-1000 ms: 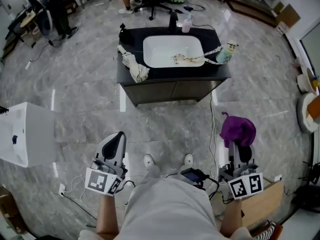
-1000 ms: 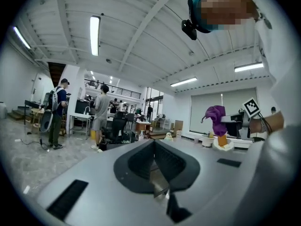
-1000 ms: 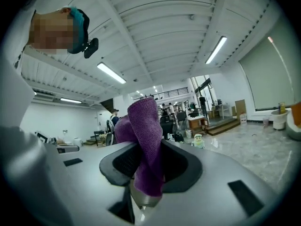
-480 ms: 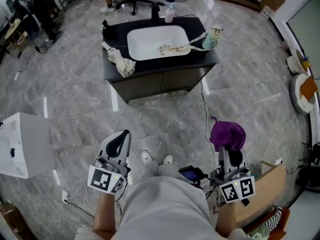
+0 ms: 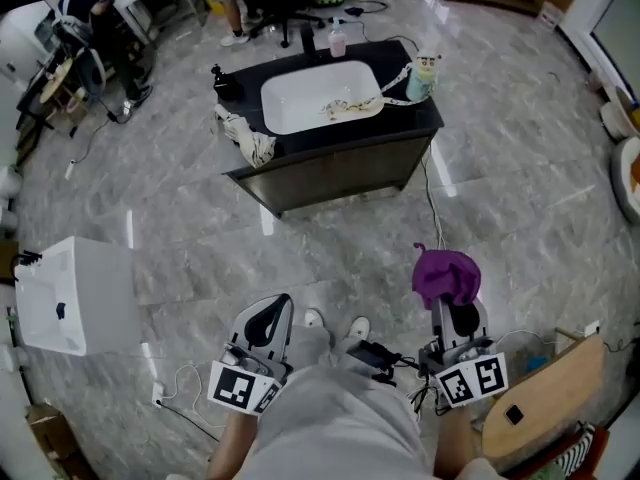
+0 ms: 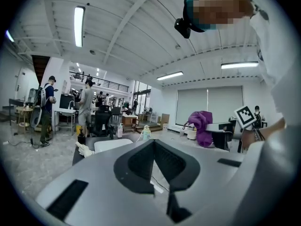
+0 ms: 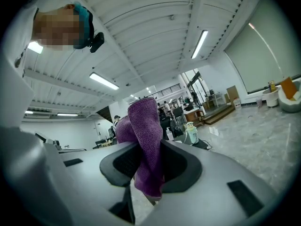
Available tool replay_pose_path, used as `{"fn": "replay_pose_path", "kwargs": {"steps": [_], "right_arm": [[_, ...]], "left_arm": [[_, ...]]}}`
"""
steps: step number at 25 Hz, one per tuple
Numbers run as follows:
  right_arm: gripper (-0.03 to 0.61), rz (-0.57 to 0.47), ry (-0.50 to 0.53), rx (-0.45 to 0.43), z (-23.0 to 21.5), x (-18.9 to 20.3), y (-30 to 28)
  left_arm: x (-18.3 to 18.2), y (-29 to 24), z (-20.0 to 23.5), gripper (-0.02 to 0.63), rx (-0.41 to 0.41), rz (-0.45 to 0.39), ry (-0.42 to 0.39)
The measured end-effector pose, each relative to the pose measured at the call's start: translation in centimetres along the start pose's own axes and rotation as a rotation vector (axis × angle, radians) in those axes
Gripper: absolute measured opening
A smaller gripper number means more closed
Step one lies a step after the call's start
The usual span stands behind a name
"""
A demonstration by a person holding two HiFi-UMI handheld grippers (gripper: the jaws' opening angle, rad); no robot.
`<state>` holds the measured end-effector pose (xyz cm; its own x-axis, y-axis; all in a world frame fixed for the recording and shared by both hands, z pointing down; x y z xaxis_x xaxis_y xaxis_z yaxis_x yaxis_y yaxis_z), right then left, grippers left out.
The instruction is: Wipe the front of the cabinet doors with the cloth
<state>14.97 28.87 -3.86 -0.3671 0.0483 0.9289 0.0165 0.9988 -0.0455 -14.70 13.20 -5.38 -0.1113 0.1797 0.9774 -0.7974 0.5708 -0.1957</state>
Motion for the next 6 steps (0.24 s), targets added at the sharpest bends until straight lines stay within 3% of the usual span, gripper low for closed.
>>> {"fn": "replay_pose_path", "kwargs": {"steps": [6], "right_arm": [[0.124, -0.011, -0.003, 0.001, 1.9, -0.6, 3.7]], "left_arm": [[0.9, 2.0, -0.2, 0.003, 0.01, 0.043, 0.014]]}}
Point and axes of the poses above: the fingertips, and each gripper's own axes: y backward along the fingers, z to its left, x out of its underside, the point moved 9 cm from there along y, backward along the fingers, and after that the axes turned 6 degrees about -x, right-handed, at the moved point
